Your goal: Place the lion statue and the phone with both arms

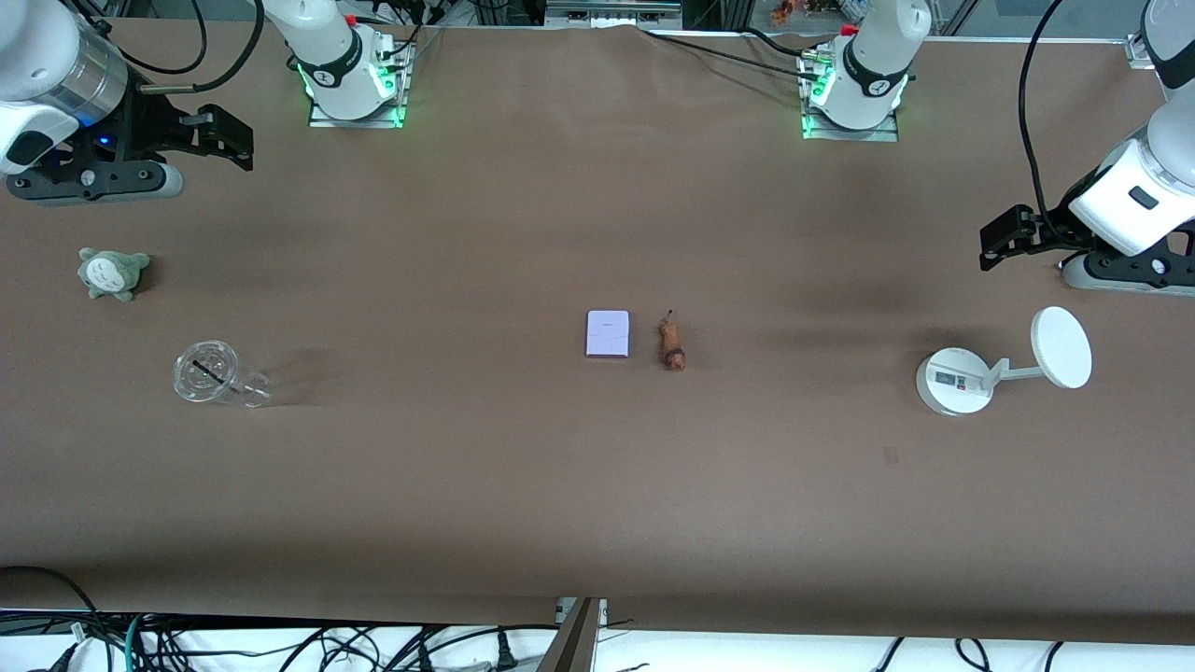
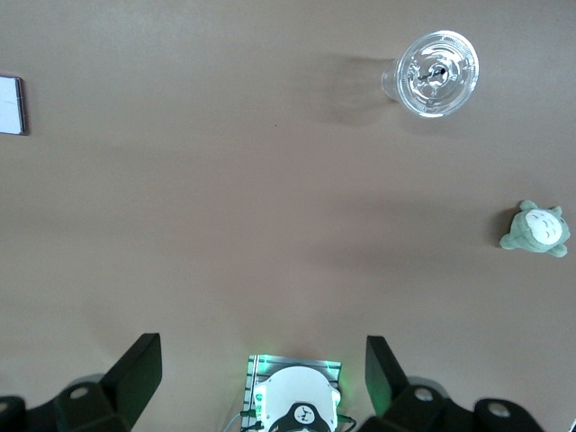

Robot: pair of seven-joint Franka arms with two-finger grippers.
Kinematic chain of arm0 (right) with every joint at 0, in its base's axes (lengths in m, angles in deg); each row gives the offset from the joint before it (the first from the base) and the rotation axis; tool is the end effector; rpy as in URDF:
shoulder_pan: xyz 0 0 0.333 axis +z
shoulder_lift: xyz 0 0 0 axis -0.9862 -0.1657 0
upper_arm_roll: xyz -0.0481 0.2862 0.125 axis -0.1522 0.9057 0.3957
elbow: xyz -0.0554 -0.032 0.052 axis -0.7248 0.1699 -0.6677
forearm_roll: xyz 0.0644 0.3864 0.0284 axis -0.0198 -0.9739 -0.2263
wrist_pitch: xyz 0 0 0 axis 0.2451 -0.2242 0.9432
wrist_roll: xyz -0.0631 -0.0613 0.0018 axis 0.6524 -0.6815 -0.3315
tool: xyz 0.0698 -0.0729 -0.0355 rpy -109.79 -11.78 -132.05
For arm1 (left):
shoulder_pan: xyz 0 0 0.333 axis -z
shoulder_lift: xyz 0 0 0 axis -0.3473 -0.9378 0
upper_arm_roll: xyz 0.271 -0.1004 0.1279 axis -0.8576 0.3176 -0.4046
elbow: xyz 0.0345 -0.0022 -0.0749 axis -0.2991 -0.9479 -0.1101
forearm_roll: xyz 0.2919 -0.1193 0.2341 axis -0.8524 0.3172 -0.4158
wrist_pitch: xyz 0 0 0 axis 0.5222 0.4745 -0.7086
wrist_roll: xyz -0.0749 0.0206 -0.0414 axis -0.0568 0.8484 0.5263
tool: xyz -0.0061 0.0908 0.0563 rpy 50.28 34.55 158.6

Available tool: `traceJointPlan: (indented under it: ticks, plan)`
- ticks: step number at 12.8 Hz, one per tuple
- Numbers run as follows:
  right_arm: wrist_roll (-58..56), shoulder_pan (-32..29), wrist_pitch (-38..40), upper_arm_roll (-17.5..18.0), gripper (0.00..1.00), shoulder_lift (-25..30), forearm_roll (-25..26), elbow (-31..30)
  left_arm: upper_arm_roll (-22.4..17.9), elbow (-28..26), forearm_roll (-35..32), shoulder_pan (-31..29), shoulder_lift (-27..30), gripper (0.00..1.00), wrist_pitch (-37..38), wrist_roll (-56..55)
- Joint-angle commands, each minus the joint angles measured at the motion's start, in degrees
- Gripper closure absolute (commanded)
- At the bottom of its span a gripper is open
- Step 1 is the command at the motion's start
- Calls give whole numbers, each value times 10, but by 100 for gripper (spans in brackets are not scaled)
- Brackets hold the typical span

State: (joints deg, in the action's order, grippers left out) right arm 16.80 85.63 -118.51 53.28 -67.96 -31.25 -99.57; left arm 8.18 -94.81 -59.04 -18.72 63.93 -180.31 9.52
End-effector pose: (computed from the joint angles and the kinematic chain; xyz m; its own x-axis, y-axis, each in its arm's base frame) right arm 0.5219 0.1060 0.6312 0.9757 0.1008 -0.1947 0.1095 -0.9934 0.0342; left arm 0.5721 -0.0269 0.5780 0.9973 -0.0732 -0.0062 -0.0732 -0.9972 -0.0147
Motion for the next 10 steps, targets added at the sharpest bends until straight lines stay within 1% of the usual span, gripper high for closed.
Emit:
traceJointPlan:
  ticks: [1, 8, 10]
  plan:
    - [-5, 0, 13, 1, 0, -7, 11, 18, 2, 17, 3, -1, -8, 0, 13, 8]
    - [-5, 0, 12, 1, 0, -7, 9, 18, 2, 17, 3, 0, -9, 0, 17, 9]
    - [-5, 1, 12, 2, 0, -8, 8, 18, 3, 16, 6, 1, -24, 0, 22, 9]
